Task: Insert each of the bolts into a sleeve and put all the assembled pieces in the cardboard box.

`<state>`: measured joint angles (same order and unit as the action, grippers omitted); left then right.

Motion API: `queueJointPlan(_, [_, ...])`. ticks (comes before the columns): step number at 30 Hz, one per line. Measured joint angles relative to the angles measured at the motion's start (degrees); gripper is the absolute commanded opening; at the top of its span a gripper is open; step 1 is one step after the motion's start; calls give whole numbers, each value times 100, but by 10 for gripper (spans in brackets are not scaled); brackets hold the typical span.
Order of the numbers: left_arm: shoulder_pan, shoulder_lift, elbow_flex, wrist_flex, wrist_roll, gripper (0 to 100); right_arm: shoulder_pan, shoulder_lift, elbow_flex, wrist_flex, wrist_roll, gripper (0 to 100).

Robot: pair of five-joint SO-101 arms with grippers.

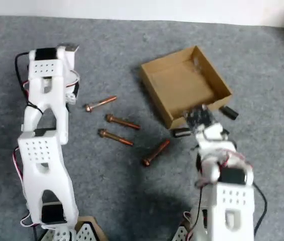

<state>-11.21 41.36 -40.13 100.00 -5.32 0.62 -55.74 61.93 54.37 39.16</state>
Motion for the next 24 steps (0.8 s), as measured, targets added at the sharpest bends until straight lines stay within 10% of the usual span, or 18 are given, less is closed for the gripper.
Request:
queueJointPlan(12, [-44,-1512,1626,-193,123,5,9,3508,-2312,-35,1187,98])
queueJointPlan(24, [-35,-4105,5275,-2207,132,5,334,5178,-3701,-44,2927,98])
